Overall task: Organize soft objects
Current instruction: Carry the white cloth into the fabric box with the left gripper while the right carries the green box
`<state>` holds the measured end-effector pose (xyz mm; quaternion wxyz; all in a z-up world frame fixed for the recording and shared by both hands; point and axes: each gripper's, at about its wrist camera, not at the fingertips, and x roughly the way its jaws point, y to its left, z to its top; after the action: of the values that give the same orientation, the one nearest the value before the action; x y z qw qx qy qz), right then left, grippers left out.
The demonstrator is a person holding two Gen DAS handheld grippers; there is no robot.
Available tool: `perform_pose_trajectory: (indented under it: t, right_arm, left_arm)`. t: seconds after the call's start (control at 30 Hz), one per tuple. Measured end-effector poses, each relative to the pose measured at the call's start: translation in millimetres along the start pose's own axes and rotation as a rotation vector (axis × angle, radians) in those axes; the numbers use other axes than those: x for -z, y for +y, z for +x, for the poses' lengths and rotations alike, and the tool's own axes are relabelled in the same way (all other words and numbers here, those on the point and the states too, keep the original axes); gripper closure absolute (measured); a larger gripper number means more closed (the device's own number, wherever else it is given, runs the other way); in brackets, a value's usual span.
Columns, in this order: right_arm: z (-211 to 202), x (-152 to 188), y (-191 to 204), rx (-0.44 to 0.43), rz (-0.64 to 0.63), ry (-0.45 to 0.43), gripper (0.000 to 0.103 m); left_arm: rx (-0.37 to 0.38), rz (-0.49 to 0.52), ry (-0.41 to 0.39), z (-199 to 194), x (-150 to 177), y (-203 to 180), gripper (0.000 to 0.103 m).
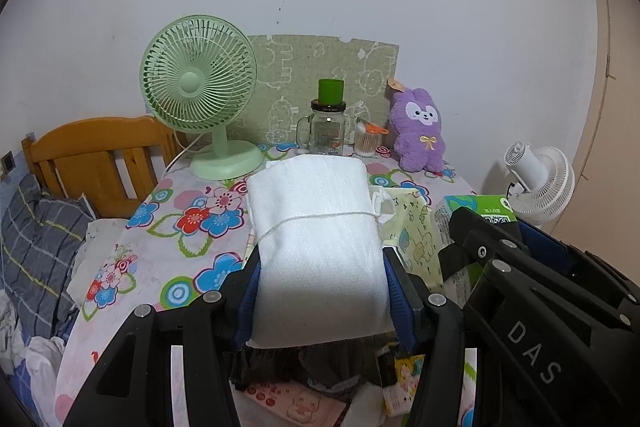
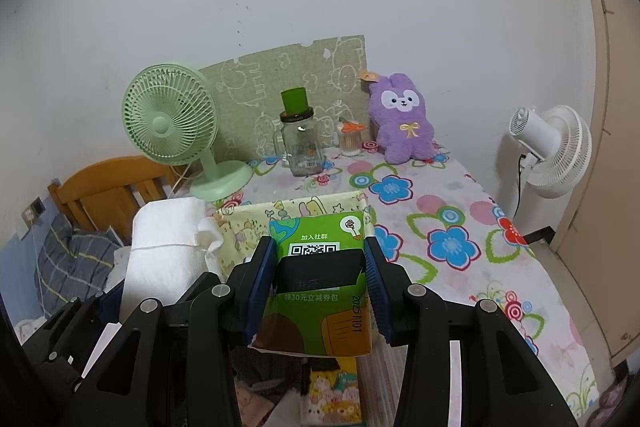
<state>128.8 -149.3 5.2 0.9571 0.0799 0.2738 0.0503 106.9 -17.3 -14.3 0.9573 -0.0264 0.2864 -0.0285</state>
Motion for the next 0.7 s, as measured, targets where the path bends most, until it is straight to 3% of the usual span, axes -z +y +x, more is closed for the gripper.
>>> perform_pose_trajectory:
  t: [0.7]
  right_arm:
    - [62.4,-17.7,-10.9,0.031,-0.002,0.01,0.056]
  left_arm:
    - [0.017,0.011,0.052,65.1,-15.9,-5.5,0.044]
